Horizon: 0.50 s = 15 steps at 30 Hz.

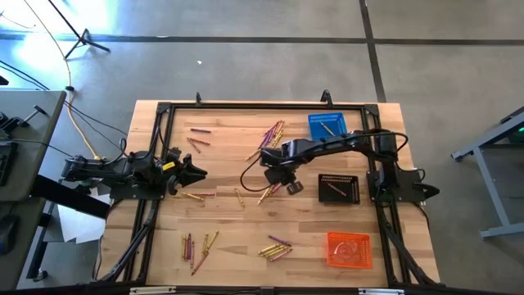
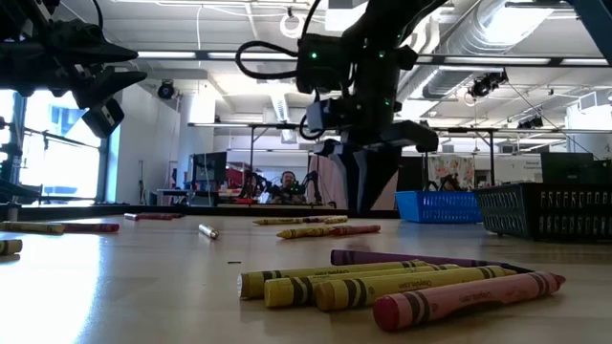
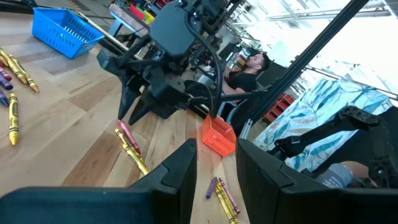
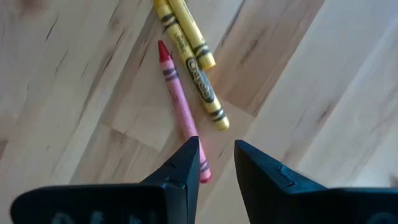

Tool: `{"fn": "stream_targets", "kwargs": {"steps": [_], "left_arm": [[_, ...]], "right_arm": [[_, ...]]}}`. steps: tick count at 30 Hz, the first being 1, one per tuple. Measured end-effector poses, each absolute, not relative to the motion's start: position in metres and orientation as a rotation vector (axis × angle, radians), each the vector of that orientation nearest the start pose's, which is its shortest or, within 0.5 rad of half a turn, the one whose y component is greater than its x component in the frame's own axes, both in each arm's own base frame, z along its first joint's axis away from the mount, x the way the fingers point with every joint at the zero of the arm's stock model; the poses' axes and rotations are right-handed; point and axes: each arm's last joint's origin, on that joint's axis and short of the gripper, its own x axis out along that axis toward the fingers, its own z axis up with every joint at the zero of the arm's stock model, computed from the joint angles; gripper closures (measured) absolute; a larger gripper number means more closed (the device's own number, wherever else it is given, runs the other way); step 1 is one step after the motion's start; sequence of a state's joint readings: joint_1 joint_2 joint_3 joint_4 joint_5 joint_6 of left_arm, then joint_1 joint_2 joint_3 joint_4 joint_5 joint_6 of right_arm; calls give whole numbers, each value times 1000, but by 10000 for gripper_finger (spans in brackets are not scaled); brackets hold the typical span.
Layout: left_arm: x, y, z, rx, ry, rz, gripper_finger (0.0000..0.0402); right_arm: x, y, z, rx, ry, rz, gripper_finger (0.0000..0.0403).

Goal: Sort crayons
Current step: Put the yellow crayon into the blue bin

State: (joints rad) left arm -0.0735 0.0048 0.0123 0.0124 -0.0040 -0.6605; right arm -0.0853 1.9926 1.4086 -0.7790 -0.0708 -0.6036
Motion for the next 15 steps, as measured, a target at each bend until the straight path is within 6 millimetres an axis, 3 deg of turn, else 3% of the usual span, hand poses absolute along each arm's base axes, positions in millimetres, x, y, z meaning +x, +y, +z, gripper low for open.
{"fn": "stream_targets", "kwargs": {"steps": [15], "left_arm": [[97,-7,168,-661,4,-74,302]], "right_arm": [[389,-31,166,-429,1253,409,316]]}}
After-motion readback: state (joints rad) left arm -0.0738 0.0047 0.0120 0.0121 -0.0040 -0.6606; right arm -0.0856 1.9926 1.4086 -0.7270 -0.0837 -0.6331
